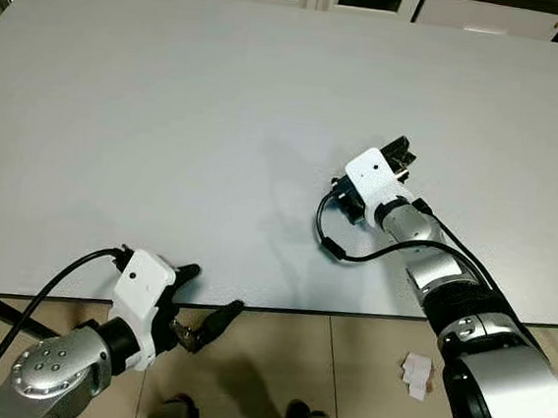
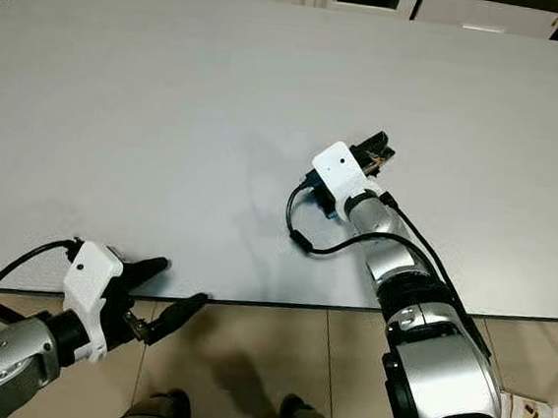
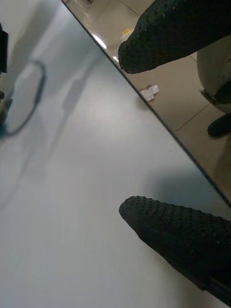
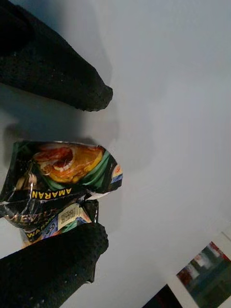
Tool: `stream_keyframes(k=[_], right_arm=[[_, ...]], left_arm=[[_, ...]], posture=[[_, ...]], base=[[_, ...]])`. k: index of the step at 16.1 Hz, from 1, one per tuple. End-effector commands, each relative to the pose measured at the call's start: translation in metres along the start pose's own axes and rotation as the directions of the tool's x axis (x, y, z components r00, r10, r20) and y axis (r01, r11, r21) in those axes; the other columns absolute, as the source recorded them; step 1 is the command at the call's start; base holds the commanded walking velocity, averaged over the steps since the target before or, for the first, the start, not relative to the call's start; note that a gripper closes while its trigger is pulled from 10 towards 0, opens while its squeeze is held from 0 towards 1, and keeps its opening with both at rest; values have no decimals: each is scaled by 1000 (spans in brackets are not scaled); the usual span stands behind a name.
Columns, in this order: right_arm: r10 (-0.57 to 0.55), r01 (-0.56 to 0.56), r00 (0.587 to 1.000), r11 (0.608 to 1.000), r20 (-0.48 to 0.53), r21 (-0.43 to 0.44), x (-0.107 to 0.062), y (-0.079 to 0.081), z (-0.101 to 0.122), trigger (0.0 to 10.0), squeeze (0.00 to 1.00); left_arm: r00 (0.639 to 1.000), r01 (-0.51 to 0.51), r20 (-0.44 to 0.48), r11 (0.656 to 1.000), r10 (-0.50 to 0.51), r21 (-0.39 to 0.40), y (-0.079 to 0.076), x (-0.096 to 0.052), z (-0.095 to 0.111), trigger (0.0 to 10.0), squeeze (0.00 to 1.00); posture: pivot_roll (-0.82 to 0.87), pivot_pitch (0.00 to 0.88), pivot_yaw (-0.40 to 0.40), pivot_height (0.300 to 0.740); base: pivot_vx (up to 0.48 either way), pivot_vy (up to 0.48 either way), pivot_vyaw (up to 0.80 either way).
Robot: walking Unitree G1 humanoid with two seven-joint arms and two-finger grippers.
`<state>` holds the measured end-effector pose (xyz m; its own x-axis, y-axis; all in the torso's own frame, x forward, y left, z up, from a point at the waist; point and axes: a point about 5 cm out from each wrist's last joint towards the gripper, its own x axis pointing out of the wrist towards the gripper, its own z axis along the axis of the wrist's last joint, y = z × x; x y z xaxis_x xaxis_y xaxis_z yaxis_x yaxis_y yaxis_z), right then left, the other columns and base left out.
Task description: Picking trash to rubbish bin
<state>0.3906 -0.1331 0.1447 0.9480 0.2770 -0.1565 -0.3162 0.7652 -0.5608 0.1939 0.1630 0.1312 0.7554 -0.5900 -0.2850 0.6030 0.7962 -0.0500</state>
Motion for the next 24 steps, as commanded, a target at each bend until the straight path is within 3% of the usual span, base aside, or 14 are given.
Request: stream_keyframes(k=[1, 3, 4, 11, 24], right_arm=[[21, -16, 992, 999, -124, 45, -6, 2, -27, 10000, 0], [41, -26, 988, 995, -146, 98, -8, 6, -33, 10000, 0], [55, -34, 986, 990, -156, 134, -9, 9, -35, 0, 0], [106, -64, 981, 967, -164, 245, -10, 17, -40, 0, 0], [99, -58, 985, 960, -140, 275, -9, 15, -37, 0, 0]], left_arm=[[1000, 9, 4, 1000, -9, 7, -3, -2, 3, 10000, 0], [1000, 7, 2, 1000, -7, 6, -3, -2, 3, 10000, 0], [1000, 7, 2, 1000, -7, 5, -3, -2, 2, 10000, 0], [1000, 10, 0, 1000, -10, 4, -4, -1, 2, 10000, 0], [1000, 11, -2, 1000, -11, 8, -3, 0, 2, 10000, 0]], posture=[[93, 230, -53, 740], [93, 230, -53, 740], [93, 230, -53, 740], [95, 232, -51, 740], [93, 232, -50, 740]], base=[[0, 0, 0], [0, 0, 0], [0, 0, 0], [0, 0, 0], [0, 0, 0]])
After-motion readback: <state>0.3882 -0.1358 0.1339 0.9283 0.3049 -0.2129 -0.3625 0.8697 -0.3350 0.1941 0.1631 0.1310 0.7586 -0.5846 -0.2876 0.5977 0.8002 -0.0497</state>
